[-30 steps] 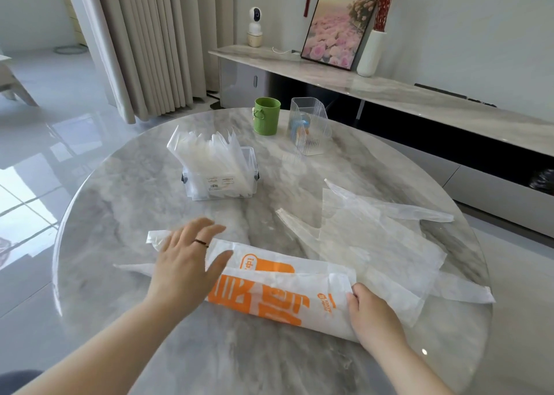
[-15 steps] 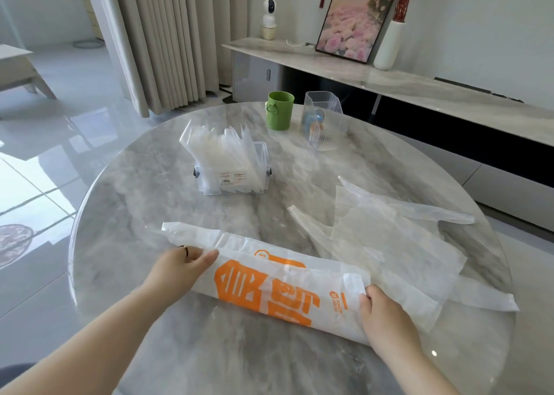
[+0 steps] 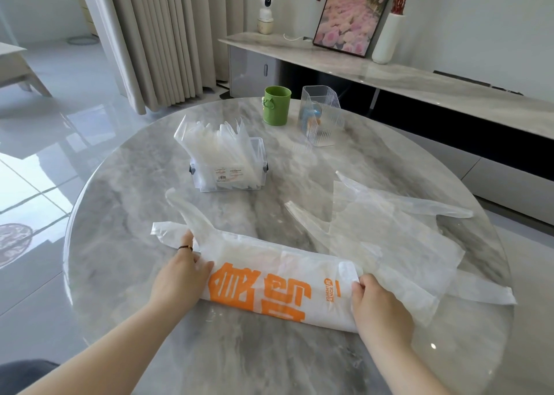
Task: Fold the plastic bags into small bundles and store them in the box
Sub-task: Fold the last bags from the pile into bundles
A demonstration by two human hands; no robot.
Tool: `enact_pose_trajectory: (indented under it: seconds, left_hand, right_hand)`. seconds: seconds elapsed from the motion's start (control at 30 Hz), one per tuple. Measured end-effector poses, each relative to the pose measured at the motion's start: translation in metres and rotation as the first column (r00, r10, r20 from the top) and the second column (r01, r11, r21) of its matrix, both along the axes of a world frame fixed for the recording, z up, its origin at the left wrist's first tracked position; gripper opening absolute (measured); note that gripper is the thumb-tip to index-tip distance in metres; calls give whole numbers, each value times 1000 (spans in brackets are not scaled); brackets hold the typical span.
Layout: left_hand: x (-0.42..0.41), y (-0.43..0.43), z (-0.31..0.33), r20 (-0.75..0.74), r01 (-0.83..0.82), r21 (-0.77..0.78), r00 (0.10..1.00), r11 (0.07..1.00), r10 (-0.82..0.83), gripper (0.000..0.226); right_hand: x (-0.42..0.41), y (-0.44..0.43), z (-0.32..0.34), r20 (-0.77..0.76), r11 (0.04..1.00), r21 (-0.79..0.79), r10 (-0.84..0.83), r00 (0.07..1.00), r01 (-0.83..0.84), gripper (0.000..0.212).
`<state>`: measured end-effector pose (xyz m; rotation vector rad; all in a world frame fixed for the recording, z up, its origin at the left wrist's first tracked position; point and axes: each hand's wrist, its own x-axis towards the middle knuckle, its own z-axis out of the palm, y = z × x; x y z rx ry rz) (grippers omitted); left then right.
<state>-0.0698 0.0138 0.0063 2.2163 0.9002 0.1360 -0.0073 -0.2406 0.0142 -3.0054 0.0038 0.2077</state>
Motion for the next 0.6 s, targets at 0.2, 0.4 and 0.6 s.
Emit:
enact_pose_trajectory:
  seconds: [0.2, 0.4, 0.6]
  left_hand:
    - [4, 7, 13, 115, -161, 98, 982, 982, 149, 33]
    - [4, -17, 14, 337, 255, 556, 801, 791, -496, 30]
    - [9, -38, -17, -340, 697, 472, 709, 540, -618, 69]
  right_hand:
    - [6, -2, -1, -54, 965, 212, -143, 988, 152, 23]
    - [8, 0, -1, -55, 963, 203, -172, 984, 180, 36]
    - [6, 2, 0, -40, 987, 101, -123, 992, 127, 22]
